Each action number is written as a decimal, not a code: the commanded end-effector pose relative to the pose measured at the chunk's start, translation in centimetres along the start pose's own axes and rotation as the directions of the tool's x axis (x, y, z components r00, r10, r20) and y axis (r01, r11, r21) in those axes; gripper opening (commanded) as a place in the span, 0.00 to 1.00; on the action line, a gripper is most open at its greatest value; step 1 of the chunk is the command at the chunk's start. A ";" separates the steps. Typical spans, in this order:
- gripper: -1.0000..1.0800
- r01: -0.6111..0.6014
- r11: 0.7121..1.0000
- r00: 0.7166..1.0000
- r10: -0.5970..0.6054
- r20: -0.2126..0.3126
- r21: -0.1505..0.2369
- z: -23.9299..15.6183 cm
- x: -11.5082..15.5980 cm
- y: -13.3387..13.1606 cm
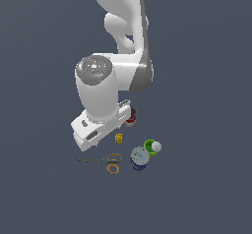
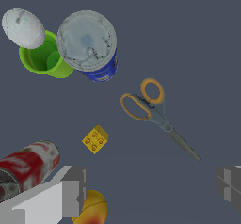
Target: Pick up a designated object from a clutter of objects.
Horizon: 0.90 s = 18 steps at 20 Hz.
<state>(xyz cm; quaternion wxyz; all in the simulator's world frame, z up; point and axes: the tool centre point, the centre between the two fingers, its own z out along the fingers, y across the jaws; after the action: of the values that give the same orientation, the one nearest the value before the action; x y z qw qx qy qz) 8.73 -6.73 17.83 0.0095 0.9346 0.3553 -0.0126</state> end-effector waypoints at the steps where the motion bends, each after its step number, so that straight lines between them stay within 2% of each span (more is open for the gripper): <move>1: 0.96 0.062 0.998 0.998 -0.062 -0.001 -0.001 1.3 0.1 0.8; 8: 0.96 0.229 0.973 0.973 -0.229 -0.008 -0.001 4.9 0.2 2.8; 18: 0.96 0.428 0.904 0.904 -0.428 -0.022 -0.004 9.7 0.0 5.0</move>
<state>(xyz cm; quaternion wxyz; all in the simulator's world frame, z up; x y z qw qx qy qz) 11.69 -10.50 8.77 0.0026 0.8418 0.5398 -0.0055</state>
